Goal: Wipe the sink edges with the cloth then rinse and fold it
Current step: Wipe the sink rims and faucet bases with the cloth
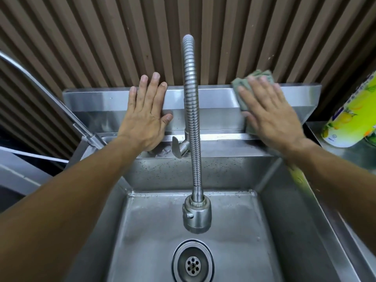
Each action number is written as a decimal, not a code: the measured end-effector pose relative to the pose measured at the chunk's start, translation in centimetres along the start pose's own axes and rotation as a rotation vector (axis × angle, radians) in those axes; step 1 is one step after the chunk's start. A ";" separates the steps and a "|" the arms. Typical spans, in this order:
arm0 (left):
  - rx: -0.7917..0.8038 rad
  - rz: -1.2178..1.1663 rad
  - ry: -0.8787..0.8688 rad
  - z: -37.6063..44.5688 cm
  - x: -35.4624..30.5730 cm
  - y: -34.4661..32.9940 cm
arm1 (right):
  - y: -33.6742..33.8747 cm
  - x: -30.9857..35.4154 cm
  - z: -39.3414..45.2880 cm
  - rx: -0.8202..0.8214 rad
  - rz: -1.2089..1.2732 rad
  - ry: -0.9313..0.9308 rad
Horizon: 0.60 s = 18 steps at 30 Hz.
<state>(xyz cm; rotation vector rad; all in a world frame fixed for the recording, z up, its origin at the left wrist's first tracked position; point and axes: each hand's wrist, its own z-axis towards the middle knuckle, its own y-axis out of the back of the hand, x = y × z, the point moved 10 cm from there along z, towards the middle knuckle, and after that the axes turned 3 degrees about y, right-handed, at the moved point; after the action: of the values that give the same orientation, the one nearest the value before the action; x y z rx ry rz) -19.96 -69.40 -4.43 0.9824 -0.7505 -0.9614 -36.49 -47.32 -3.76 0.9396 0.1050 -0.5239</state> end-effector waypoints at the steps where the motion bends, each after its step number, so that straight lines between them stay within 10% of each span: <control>1: -0.004 0.008 -0.013 -0.1 -0.1 0.1 | 0.1 -1.4 -0.9 0.004 0.004 -0.048; 9: -0.011 0.007 0.016 0.0 -0.3 0.3 | 1.2 -2.0 -2.3 -0.131 0.183 -0.746; 18: -0.013 0.007 0.029 0.1 -0.1 0.3 | -0.2 8.7 5.2 0.002 -0.011 0.369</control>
<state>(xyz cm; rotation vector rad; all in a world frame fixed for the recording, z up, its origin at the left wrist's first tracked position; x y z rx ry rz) -19.96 -69.31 -4.17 0.9804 -0.7220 -0.9429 -29.73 -54.85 -3.47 1.0304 0.4426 -0.3553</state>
